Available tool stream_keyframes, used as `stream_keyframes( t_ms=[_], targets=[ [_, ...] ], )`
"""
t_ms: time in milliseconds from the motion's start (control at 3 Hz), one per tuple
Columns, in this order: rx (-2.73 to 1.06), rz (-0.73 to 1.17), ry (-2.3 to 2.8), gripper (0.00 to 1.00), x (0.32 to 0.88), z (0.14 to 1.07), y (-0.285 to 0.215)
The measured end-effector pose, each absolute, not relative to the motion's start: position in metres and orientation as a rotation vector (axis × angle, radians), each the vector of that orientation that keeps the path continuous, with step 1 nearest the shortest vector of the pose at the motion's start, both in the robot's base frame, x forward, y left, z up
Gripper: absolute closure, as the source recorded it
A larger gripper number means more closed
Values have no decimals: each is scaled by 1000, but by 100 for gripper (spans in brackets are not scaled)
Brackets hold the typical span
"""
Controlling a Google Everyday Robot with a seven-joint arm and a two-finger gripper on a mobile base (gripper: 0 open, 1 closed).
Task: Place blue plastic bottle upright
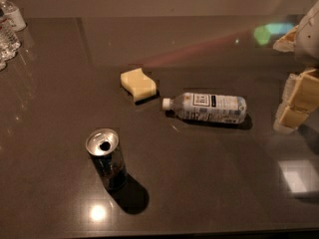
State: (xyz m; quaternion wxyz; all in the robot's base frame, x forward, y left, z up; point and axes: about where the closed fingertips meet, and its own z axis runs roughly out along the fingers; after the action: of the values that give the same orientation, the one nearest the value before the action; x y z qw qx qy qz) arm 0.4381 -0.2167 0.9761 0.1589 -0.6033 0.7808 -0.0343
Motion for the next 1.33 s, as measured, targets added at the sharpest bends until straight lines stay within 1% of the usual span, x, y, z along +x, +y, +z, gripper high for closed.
stream_keyframes(
  t_ms=[333, 667, 1333],
  targets=[
    [-1725, -98, 2232, 0, 438, 976, -217],
    [-1755, -95, 2218, 0, 446, 973, -205],
    [-1860, -38, 2149, 0, 478, 951, -155]
  ],
)
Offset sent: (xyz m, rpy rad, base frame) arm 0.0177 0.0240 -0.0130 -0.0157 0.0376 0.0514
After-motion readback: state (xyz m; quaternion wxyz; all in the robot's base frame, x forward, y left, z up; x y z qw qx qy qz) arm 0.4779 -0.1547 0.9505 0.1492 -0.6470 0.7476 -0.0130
